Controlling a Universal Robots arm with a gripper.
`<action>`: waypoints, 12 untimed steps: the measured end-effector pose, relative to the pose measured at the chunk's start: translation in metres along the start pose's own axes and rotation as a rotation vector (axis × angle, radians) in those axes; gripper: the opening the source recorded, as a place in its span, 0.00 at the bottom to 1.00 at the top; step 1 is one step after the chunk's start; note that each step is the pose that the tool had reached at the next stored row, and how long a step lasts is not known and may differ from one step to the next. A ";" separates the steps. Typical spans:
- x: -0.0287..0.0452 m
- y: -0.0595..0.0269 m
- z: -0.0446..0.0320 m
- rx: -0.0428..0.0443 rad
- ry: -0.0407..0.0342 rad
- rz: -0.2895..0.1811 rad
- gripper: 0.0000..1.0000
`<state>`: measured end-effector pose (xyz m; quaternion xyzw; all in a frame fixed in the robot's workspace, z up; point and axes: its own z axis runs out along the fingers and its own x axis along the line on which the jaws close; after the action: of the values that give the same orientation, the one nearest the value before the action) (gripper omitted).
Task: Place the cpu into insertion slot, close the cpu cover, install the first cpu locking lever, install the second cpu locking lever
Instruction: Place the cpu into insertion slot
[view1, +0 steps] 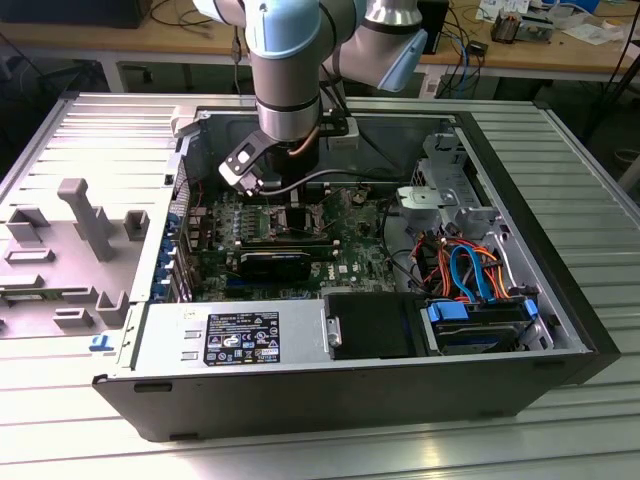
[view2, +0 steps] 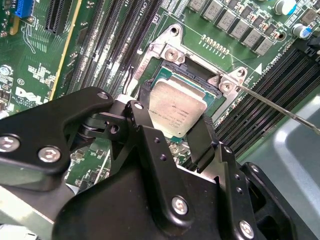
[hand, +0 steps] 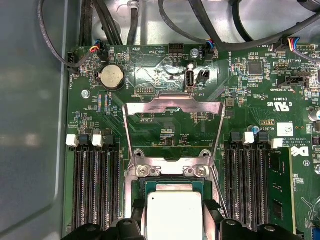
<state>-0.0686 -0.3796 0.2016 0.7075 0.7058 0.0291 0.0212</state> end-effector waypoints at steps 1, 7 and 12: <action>0.0000 0.0000 0.0001 -0.0001 0.0000 0.000 0.54; 0.0000 -0.0001 0.0013 0.0001 -0.0002 0.000 0.54; 0.0001 0.0000 0.0006 -0.0002 0.0003 0.000 0.54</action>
<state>-0.0686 -0.3795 0.2011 0.7074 0.7059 0.0293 0.0212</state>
